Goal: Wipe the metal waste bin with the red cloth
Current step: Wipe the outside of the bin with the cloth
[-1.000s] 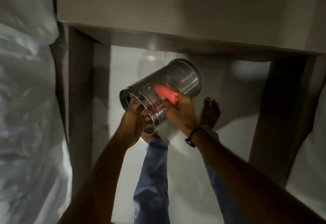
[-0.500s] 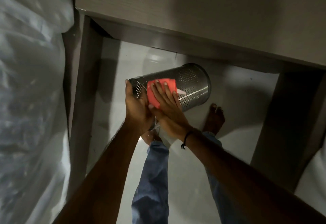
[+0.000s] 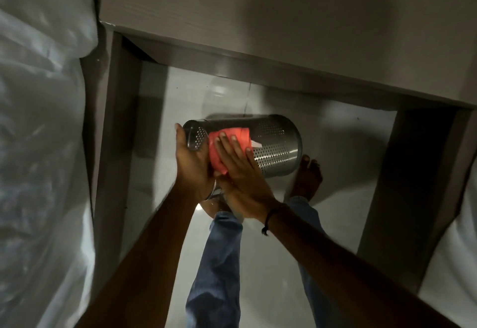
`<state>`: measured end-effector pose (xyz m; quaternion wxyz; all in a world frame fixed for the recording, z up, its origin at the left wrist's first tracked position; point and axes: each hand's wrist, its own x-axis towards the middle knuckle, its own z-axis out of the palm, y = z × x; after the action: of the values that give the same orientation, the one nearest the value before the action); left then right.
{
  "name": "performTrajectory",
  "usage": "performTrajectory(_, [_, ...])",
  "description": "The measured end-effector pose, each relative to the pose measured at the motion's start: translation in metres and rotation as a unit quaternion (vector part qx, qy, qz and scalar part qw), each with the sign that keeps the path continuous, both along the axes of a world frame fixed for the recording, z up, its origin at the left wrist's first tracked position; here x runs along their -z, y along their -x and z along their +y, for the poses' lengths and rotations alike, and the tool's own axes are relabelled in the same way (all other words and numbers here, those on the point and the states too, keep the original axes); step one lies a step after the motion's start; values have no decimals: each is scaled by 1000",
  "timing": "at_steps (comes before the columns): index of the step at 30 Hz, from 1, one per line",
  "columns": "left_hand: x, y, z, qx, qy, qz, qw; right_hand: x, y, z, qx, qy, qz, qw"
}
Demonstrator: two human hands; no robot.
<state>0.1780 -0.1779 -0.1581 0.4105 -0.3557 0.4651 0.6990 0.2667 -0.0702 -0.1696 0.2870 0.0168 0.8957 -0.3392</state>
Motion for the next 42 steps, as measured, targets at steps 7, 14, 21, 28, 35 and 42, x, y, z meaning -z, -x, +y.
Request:
performTrajectory(7, [0, -10, -8, 37, 7, 10, 999, -13, 14, 7, 118, 88, 13, 989])
performTrajectory(14, [-5, -6, -7, -23, 32, 20, 999, -16, -25, -15, 56, 65, 15, 996])
performTrajectory(21, [2, -24, -17, 62, 25, -8, 998, -9, 16, -1, 151, 104, 14, 983])
performTrajectory(28, [8, 14, -12, -29, 67, -29, 997, -20, -19, -17, 23, 62, 31, 997])
performTrajectory(35, [-6, 16, 6, 37, 14, 10, 999, -15, 20, 3, 162, 118, -6, 980])
performTrajectory(42, [-13, 8, 5, 65, -27, -23, 997, -15, 31, 18, 145, 114, -5, 983])
